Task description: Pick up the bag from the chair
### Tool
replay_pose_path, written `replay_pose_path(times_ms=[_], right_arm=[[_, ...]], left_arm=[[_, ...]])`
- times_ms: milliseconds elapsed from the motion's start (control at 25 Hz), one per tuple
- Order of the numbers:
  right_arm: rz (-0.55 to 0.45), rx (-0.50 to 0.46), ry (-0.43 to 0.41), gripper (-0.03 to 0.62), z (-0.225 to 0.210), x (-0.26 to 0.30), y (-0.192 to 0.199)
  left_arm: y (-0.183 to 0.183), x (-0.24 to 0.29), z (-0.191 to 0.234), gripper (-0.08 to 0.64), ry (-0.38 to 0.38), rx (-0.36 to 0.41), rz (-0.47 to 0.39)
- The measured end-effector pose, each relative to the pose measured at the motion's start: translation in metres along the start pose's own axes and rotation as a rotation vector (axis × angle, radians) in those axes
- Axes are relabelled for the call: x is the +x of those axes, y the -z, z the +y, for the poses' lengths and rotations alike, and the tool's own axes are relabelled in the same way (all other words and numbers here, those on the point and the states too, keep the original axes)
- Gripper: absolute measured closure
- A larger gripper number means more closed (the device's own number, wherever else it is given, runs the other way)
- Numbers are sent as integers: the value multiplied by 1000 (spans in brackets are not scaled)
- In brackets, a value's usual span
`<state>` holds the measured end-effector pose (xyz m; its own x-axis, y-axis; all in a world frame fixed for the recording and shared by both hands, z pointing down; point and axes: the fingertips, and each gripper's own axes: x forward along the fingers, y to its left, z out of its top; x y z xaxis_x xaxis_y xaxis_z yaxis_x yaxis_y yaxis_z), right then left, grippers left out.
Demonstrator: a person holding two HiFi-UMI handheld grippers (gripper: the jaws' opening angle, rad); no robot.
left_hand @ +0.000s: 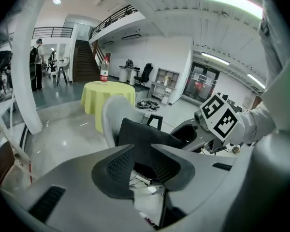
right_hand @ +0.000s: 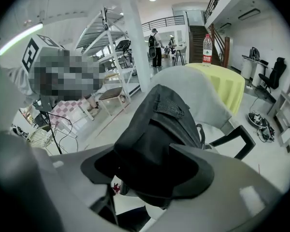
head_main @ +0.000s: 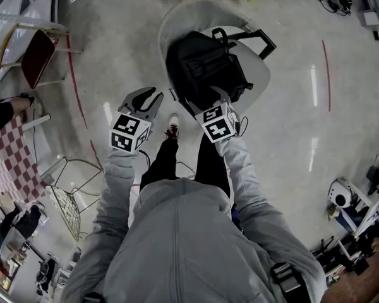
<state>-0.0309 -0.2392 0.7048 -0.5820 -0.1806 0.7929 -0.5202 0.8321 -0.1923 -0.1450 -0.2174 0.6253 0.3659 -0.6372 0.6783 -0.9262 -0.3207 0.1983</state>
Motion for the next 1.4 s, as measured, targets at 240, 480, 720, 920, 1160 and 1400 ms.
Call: replay_pose_path(times_ms=[240,480,720,920,1160,1400], right_arm=[[-2,20,-30,295,-10,-4,5],[13,-10,-60,372,-24,-17,15],[24,-25,-70,403,-39,-25,22],[16,16,-75,420,-53,-31,28],[6,29,-74,443,-58,-42,28],[24,38,-28,488,-66,-41,39]], left_arm=[[12,54,6,343,118,-37,49],[8,109,6,255,173,3,83],[-1,152,-2,193,194,65,121],[-4,172,-12,173,252,42,108],[-11,169,-26,231,298,80,113],[-8,171,-31,394,290,92,87]])
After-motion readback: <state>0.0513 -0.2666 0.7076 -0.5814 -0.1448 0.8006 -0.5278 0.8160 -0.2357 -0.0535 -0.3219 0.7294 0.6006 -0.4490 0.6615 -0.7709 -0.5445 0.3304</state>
